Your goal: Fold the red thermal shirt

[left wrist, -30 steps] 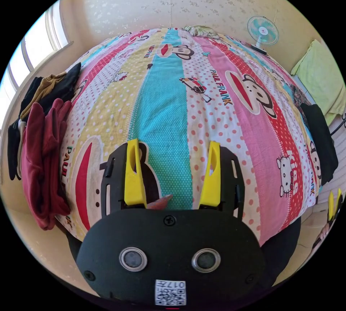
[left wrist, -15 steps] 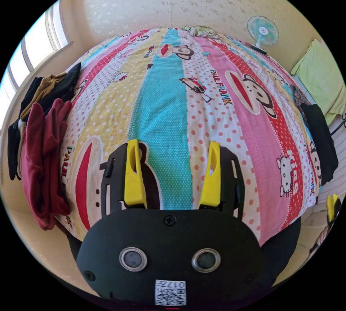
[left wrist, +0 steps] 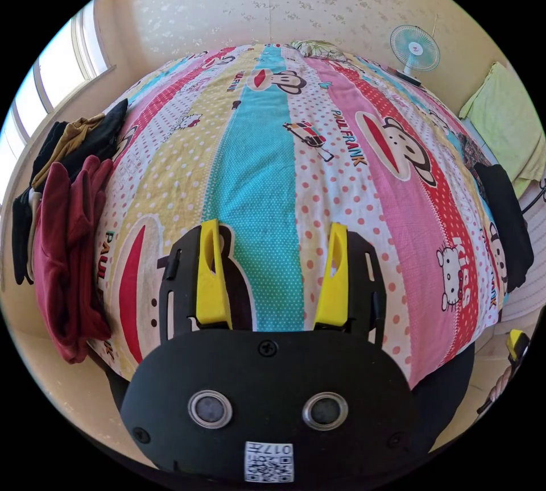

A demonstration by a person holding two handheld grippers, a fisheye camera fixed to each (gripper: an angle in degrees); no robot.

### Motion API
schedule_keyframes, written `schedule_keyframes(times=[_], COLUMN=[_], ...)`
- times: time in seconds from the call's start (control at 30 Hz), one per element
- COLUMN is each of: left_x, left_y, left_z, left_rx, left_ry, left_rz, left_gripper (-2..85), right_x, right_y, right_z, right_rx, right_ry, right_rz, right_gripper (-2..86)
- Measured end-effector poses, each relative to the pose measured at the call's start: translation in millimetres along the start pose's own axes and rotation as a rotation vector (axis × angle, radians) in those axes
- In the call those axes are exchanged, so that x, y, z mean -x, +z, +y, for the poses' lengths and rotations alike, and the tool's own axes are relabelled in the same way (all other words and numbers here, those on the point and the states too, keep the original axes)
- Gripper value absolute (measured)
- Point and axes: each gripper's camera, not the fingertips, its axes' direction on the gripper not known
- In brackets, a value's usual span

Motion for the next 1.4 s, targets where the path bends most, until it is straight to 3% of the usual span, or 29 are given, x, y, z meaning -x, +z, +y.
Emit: schedule_keyframes(times=[0.37,0.5,0.73,0.83,1.1,1.4], left_x=[0.6,0.0,-1.3,-2.0,-3.4,-2.7], left_y=[-13.6,-19.8,-30.9,-36.5,-54.1,-76.8], left_z=[-2.7,-3.6,-5.1,-5.8,-8.2,-11.8], left_rx=[0.0,0.0,0.0,0.0,0.001,0.001], left_ry=[0.0,0.0,-0.001,-0.001,-0.001,-0.002], left_rz=[0.0,0.0,0.001,0.001,0.002,0.003], left_gripper=[24.7,24.7,24.7,24.7,24.7,24.7], right_x=[27.8,39.5,48.1,44.5,29.2,55.9], right_y=[97.7,166.4,311.4,353.2,408.3,471.2], right_z=[-46.4,-77.9,-130.3,-147.0,-181.0,-178.5], right_rx=[0.182,0.376,0.801,0.883,0.959,0.9], right_ry=[-0.017,-0.055,-0.115,-0.099,0.02,-0.029], right_rz=[0.272,0.351,0.719,0.775,0.686,0.877], right_gripper=[0.6,0.5,0.5,0.4,0.3,0.4])
